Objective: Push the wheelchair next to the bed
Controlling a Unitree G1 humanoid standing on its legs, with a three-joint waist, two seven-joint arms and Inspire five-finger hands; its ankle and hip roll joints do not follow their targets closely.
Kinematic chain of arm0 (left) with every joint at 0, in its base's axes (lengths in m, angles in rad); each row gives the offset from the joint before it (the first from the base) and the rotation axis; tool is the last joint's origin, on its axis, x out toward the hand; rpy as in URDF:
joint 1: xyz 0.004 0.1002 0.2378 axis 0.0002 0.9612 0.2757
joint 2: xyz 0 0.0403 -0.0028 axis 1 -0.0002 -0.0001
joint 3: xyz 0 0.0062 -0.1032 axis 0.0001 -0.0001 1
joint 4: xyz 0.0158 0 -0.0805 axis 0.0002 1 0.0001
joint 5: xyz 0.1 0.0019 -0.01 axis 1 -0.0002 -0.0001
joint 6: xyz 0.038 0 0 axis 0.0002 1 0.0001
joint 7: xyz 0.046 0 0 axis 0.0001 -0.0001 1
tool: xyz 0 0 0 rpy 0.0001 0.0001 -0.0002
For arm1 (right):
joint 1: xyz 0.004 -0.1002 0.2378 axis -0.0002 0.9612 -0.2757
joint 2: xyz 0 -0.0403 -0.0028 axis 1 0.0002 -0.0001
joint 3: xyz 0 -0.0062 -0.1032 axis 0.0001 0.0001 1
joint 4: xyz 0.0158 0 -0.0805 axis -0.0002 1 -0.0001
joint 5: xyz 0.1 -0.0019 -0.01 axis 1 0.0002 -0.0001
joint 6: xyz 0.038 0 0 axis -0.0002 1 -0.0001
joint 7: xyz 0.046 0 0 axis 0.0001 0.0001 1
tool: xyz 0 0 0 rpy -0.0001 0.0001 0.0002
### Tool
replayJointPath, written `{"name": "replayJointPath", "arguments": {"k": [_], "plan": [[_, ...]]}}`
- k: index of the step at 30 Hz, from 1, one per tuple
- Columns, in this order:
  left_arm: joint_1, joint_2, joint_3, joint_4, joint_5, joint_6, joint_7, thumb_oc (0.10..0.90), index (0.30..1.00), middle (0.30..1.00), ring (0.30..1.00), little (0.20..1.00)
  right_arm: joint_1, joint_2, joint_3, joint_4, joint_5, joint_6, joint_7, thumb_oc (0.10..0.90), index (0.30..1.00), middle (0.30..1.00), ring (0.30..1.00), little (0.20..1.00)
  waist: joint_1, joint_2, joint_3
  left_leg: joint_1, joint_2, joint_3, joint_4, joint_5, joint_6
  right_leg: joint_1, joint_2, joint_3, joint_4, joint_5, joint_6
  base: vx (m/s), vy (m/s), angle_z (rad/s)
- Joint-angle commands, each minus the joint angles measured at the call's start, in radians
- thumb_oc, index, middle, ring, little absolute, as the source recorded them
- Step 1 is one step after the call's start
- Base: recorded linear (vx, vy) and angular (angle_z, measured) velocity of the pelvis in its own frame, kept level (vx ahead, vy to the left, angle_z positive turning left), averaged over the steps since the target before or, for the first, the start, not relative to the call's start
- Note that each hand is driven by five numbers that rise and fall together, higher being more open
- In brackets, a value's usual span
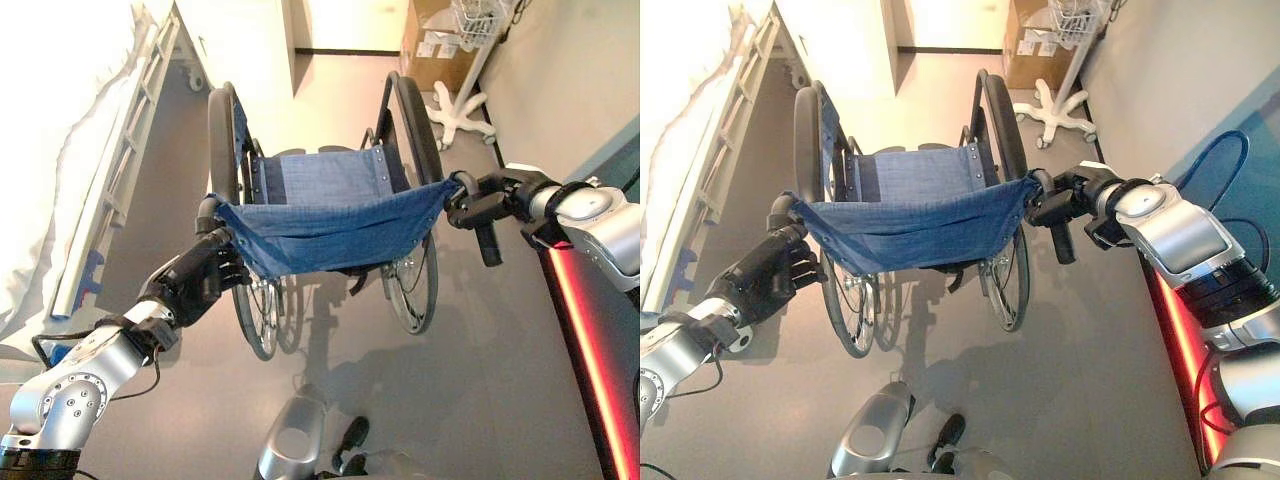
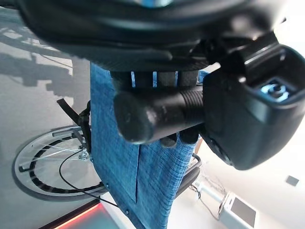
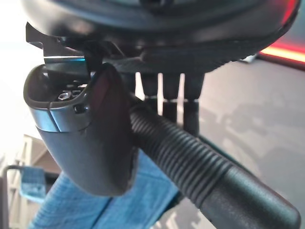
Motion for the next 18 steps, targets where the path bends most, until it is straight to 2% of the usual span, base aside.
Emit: {"name": "replayJointPath", "arguments": {"k": [1, 2, 3, 4, 5, 6, 7, 9, 10, 11, 12, 13, 14, 16, 17, 18], "plan": [[-0.114, 0.054, 0.117, -0.079, 0.006, -0.229, -0.019, 0.400, 0.300, 0.300, 0.300, 0.300, -0.137, 0.025, 0.000, -0.147, -0.131, -0.186, 0.022, 0.400, 0.300, 0.300, 0.300, 0.300, 0.021, -0.002, -0.221, 0.176, 0.002, 0.054, -0.193, 0.124, -0.001, -0.064, -0.034, -0.048, 0.054, 0.042, 0.164, 0.26, 0.005, 0.02], [-0.116, 0.052, 0.113, -0.077, 0.009, -0.230, -0.022, 0.400, 0.300, 0.300, 0.300, 0.300, -0.137, 0.028, -0.001, -0.144, -0.136, -0.184, 0.023, 0.400, 0.300, 0.300, 0.300, 0.300, 0.023, -0.002, -0.220, 0.171, 0.001, 0.061, -0.206, 0.128, -0.002, -0.058, -0.032, -0.050, 0.051, 0.039, 0.163, 0.36, -0.019, 0.21], [-0.124, 0.036, 0.092, -0.078, 0.025, -0.231, -0.038, 0.400, 0.300, 0.300, 0.300, 0.300, -0.130, 0.040, -0.007, -0.126, -0.156, -0.180, 0.024, 0.400, 0.300, 0.300, 0.300, 0.300, 0.032, 0.013, -0.227, 0.117, 0.005, 0.157, -0.313, 0.175, -0.015, -0.011, -0.001, -0.079, 0.035, 0.012, 0.158, 0.38, -0.023, 0.53], [-0.130, 0.029, 0.079, -0.076, 0.031, -0.235, -0.046, 0.400, 0.300, 0.300, 0.300, 0.300, -0.123, 0.042, -0.012, -0.124, -0.164, -0.177, 0.024, 0.400, 0.300, 0.300, 0.300, 0.300, 0.035, 0.021, -0.229, 0.083, 0.009, 0.217, -0.346, 0.214, -0.020, 0.018, 0.019, -0.089, 0.030, -0.009, 0.149, 0.53, -0.045, 0.74], [-0.141, 0.022, 0.066, -0.073, 0.039, -0.236, -0.053, 0.400, 0.300, 0.300, 0.300, 0.300, -0.113, 0.042, -0.017, -0.125, -0.173, -0.178, 0.028, 0.400, 0.300, 0.300, 0.300, 0.300, 0.033, 0.019, -0.232, 0.063, 0.005, 0.260, -0.363, 0.228, -0.030, 0.051, 0.034, -0.092, 0.031, -0.042, 0.145, 0.35, -0.039, 0.61], [-0.145, 0.021, 0.062, -0.071, 0.043, -0.238, -0.054, 0.400, 0.300, 0.300, 0.300, 0.300, -0.109, 0.041, -0.020, -0.126, -0.176, -0.180, 0.030, 0.400, 0.300, 0.300, 0.300, 0.300, 0.034, 0.019, -0.232, 0.059, 0.004, 0.267, -0.364, 0.233, -0.031, 0.055, 0.036, -0.095, 0.031, -0.047, 0.143, 0.37, -0.045, 0.41], [-0.158, 0.018, 0.058, -0.065, 0.052, -0.234, -0.069, 0.400, 0.300, 0.300, 0.300, 0.300, -0.096, 0.036, -0.033, -0.130, -0.185, -0.180, 0.038, 0.400, 0.300, 0.300, 0.300, 0.300, 0.033, 0.013, -0.235, 0.046, -0.007, 0.312, -0.358, 0.223, -0.018, 0.069, 0.047, -0.108, 0.048, -0.070, 0.141, 0.29, -0.017, 0.31], [-0.171, 0.034, 0.068, -0.059, 0.050, -0.228, -0.074, 0.400, 0.300, 0.300, 0.300, 0.300, -0.084, 0.037, -0.043, -0.131, -0.183, -0.196, 0.045, 0.400, 0.300, 0.300, 0.300, 0.300, 0.035, 0.001, -0.245, 0.051, -0.026, 0.333, -0.350, 0.167, 0.026, 0.063, 0.049, -0.109, 0.098, -0.096, 0.143, 0.44, 0.038, 0.37], [-0.176, 0.053, 0.081, -0.051, 0.040, -0.221, -0.070, 0.400, 0.300, 0.300, 0.300, 0.300, -0.079, 0.057, -0.049, -0.126, -0.189, -0.205, 0.057, 0.400, 0.300, 0.300, 0.300, 0.300, 0.044, -0.009, -0.251, 0.055, -0.072, 0.321, -0.346, 0.134, 0.060, 0.066, 0.047, -0.103, 0.157, -0.069, 0.167, 0.45, 0.077, 0.26], [-0.178, 0.060, 0.084, -0.047, 0.034, -0.219, -0.067, 0.400, 0.300, 0.300, 0.300, 0.300, -0.076, 0.064, -0.052, -0.127, -0.193, -0.207, 0.062, 0.400, 0.300, 0.300, 0.300, 0.300, 0.046, -0.015, -0.253, 0.056, -0.081, 0.323, -0.336, 0.119, 0.075, 0.065, 0.042, -0.104, 0.181, -0.059, 0.175, 0.55, 0.123, 0.17], [-0.179, 0.072, 0.099, -0.042, 0.029, -0.202, -0.068, 0.400, 0.300, 0.300, 0.300, 0.300, -0.066, 0.069, -0.059, -0.133, -0.207, -0.214, 0.079, 0.400, 0.300, 0.300, 0.300, 0.300, 0.051, -0.035, -0.255, 0.065, -0.101, 0.330, -0.306, 0.074, 0.118, 0.058, 0.029, -0.097, 0.260, -0.001, 0.216, 0.46, 0.129, 0.13], [-0.177, 0.079, 0.106, -0.040, 0.027, -0.195, -0.070, 0.400, 0.300, 0.300, 0.300, 0.300, -0.060, 0.069, -0.063, -0.134, -0.213, -0.218, 0.081, 0.400, 0.300, 0.300, 0.300, 0.300, 0.055, -0.048, -0.254, 0.073, -0.118, 0.322, -0.310, 0.065, 0.132, 0.050, 0.024, -0.087, 0.308, 0.059, 0.253, 0.38, 0.107, 0.30], [-0.175, 0.086, 0.112, -0.040, 0.026, -0.191, -0.071, 0.400, 0.300, 0.300, 0.300, 0.300, -0.054, 0.071, -0.069, -0.136, -0.217, -0.224, 0.083, 0.400, 0.300, 0.300, 0.300, 0.300, 0.059, -0.052, -0.254, 0.070, -0.114, 0.339, -0.312, 0.082, 0.142, 0.041, 0.027, -0.096, 0.332, 0.103, 0.264, 0.25, 0.049, 0.37], [-0.174, 0.105, 0.126, -0.038, 0.032, -0.192, -0.064, 0.400, 0.300, 0.300, 0.300, 0.300, -0.050, 0.068, -0.073, -0.137, -0.208, -0.252, 0.077, 0.400, 0.300, 0.300, 0.300, 0.300, 0.069, -0.067, -0.253, 0.086, -0.124, 0.317, -0.317, 0.071, 0.157, 0.015, 0.027, -0.084, 0.445, 0.198, 0.324, 0.31, 0.007, 0.28], [-0.180, 0.121, 0.133, -0.033, 0.029, -0.191, -0.052, 0.400, 0.300, 0.300, 0.300, 0.300, -0.052, 0.071, -0.075, -0.135, -0.195, -0.266, 0.064, 0.400, 0.300, 0.300, 0.300, 0.300, 0.077, -0.077, -0.246, 0.089, -0.122, 0.293, -0.309, 0.066, 0.160, -0.012, 0.044, -0.066, 0.544, 0.265, 0.343, 0.39, -0.080, 0.19], [-0.194, 0.132, 0.133, -0.022, 0.020, -0.185, -0.034, 0.400, 0.300, 0.300, 0.300, 0.300, -0.063, 0.074, -0.067, -0.133, -0.176, -0.279, 0.050, 0.400, 0.300, 0.300, 0.300, 0.300, 0.081, -0.080, -0.242, 0.091, -0.116, 0.261, -0.296, 0.063, 0.159, -0.053, 0.051, -0.045, 0.633, 0.318, 0.343, 0.31, -0.102, 0.22]]}}
